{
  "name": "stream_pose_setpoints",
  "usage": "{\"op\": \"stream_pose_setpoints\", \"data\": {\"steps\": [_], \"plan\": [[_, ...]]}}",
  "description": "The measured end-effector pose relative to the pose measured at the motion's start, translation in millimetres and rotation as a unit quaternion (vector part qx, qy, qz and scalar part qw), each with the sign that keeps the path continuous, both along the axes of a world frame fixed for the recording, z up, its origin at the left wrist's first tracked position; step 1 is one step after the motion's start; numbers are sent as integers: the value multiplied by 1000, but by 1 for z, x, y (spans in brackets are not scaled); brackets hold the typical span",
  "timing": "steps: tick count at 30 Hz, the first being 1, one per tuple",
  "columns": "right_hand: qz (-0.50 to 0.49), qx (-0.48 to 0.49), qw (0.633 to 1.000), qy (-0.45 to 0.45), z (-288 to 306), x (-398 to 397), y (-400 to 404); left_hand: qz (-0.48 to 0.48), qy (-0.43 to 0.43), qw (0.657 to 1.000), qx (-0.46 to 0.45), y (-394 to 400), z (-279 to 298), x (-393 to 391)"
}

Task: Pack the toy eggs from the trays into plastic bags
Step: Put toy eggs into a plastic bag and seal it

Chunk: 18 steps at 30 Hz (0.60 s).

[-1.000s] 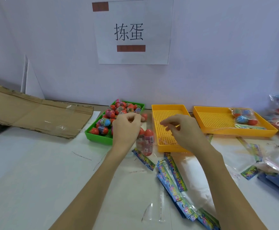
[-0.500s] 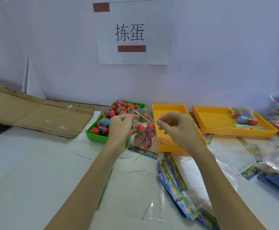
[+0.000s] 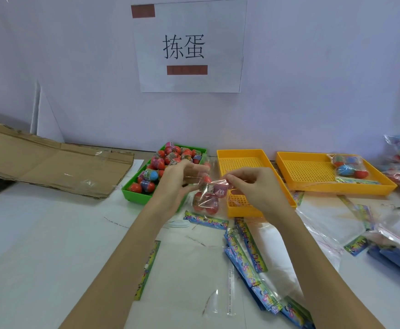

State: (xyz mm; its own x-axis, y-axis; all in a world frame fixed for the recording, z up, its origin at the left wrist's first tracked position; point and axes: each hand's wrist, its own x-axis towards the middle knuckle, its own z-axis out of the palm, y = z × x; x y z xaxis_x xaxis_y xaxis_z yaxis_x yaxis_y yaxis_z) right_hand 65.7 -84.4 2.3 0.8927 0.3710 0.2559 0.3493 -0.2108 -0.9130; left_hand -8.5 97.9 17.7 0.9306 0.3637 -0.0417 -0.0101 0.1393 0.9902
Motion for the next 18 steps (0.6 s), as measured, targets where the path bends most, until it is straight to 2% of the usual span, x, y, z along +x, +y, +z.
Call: {"op": "stream_pose_setpoints", "data": {"steps": [5, 8, 13, 18], "plan": [[24, 23, 999, 42, 4, -1, -3, -39, -10, 995, 86, 8, -2, -3], [51, 37, 997, 40, 10, -5, -5, -31, -33, 997, 57, 12, -2, -6], [21, 108, 994, 15, 21, -5, -10, -18, -73, 997, -35, 15, 4, -5], [42, 138, 989, 25, 29, -4, -18, -36, -118, 992, -21, 13, 7, -7]]}}
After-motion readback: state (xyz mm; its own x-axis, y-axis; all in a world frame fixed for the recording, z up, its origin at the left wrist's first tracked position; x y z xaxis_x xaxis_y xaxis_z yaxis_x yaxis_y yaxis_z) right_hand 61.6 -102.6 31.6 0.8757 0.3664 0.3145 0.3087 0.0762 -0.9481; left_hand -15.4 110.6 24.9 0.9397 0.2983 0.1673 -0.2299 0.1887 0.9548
